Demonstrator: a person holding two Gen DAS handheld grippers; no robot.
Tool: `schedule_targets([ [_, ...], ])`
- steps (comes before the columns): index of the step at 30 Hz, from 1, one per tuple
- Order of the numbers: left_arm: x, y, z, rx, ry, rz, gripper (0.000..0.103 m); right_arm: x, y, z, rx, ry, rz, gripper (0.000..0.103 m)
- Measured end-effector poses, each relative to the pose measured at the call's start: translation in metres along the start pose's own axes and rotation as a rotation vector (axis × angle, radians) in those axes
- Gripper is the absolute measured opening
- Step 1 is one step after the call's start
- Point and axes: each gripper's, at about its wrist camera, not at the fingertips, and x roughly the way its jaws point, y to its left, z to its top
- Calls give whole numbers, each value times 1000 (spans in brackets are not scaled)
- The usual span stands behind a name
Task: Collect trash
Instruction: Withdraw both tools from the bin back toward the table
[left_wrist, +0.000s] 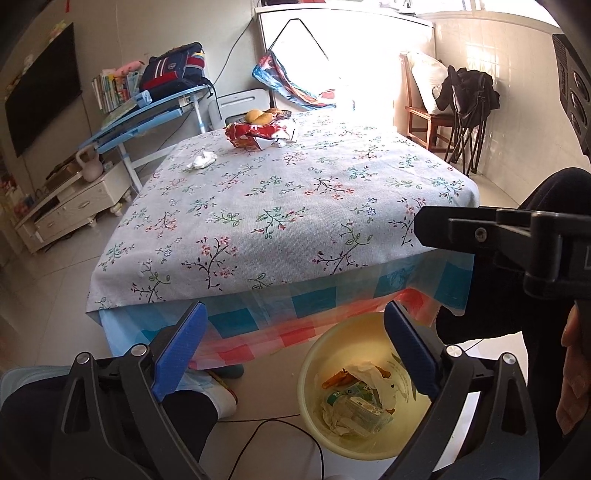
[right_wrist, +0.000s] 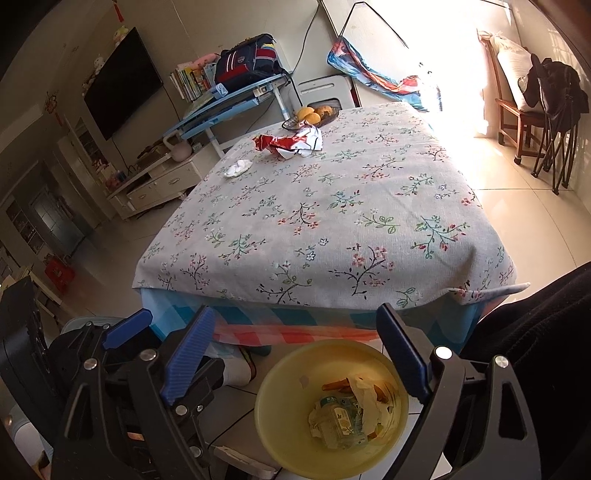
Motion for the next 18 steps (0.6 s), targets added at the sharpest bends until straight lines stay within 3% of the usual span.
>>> schedule_targets([
  [11, 13, 51, 18, -234, -4, 18, 94, 13, -4, 15, -9, 7, 8, 86],
  [18, 23, 89, 52, -306, -37, 55, 96, 32, -5, 47, -55, 33, 25, 86],
])
